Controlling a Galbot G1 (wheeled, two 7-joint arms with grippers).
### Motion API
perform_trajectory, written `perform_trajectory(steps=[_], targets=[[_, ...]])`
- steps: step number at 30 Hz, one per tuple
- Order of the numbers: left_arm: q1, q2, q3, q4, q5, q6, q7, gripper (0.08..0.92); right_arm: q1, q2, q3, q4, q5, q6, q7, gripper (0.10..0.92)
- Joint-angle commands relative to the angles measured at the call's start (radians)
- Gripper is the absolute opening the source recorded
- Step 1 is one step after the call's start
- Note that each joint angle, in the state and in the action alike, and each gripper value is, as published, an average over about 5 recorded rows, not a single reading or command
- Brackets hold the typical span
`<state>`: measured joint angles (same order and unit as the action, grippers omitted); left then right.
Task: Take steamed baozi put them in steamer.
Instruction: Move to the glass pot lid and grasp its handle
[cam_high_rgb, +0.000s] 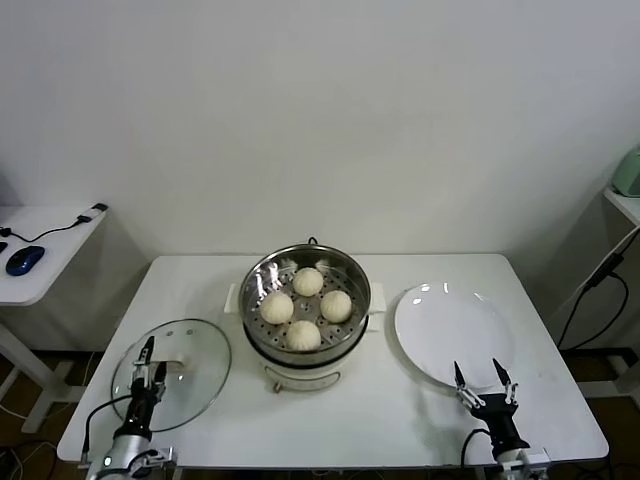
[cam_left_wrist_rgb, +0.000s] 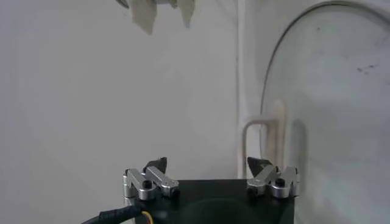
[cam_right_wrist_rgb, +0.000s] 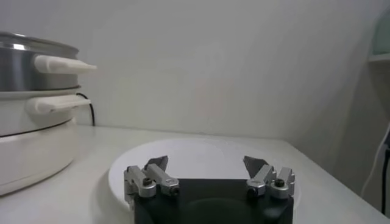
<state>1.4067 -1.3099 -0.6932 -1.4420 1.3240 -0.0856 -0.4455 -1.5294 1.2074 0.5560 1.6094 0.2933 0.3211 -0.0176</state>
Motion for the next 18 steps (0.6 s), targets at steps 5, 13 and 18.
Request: perform_trajectory(steps=[5,13,18], targets=[[-0.028,0.002,0.001,0.021,0.016,0.013,0.018,0.730,-0.001,0.003,-0.001,-0.001,-0.010,0.000,0.000,0.823],[-0.037,0.001,0.008,0.060,0.015,0.017,0.025,0.506,0.002,-0.003,0.003,0.004,-0.019,-0.005,-0.004,0.823],[-0.036,-0.003,0.009,0.069,0.016,0.021,0.026,0.358,0.006,0.001,0.002,0.006,-0.030,-0.007,-0.003,0.823]])
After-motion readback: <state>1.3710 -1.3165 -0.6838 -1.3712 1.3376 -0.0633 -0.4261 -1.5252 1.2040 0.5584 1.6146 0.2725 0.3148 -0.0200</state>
